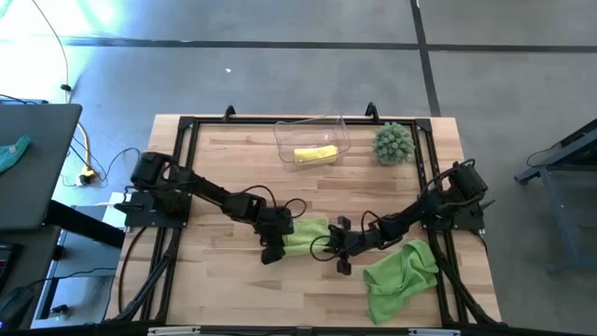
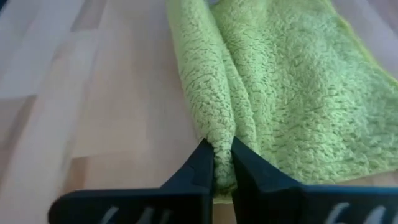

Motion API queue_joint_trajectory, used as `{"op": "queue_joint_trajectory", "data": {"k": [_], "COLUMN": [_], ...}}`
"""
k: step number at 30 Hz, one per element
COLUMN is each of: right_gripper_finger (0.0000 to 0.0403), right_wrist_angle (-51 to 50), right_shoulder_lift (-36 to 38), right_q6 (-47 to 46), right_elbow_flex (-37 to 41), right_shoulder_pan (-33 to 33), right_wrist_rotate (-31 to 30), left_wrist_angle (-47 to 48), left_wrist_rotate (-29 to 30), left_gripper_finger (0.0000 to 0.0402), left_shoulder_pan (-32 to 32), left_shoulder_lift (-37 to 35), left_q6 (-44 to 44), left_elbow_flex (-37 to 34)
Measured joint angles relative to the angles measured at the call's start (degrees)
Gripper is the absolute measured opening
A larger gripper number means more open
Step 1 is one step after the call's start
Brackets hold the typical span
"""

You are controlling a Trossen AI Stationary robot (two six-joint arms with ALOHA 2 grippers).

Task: Roll microfiber towels into tight, uniform cylinder then place into a basket
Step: Roll the light green microfiber towel

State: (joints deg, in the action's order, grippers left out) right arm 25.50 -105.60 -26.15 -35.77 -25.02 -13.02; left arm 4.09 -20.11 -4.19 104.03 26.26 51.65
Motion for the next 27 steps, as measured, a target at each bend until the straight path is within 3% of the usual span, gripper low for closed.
{"op": "queue_joint_trajectory", "data": {"k": [4, 8, 19, 27], "right_gripper_finger": [0.0016, 0.0012, 0.0013, 0.0014], "right_wrist_angle": [0.09, 0.44, 1.34, 1.52], "right_shoulder_lift": [0.04, 0.04, 0.0, 0.0], "right_q6": [-4.5, -8.73, -12.45, -12.44], "right_elbow_flex": [0.05, 0.09, 0.28, 0.31], "right_shoulder_pan": [0.47, 1.01, 2.56, 2.6], "right_wrist_rotate": [3.18, 5.55, 8.27, 8.34], "left_wrist_angle": [8.16, 10.29, -5.0, -8.86], "left_wrist_rotate": [5.08, 12.36, 27.49, 28.82], "left_gripper_finger": [0.0123, 0.0125, 0.012, 0.0153], "left_shoulder_pan": [-1.28, -4.88, -15.14, -13.52], "left_shoulder_lift": [-4.01, -7.34, -4.15, 0.42], "left_q6": [-6.05, -11.96, -26.16, -26.59], "left_elbow_flex": [-0.07, -0.08, 0.12, 0.12]}}
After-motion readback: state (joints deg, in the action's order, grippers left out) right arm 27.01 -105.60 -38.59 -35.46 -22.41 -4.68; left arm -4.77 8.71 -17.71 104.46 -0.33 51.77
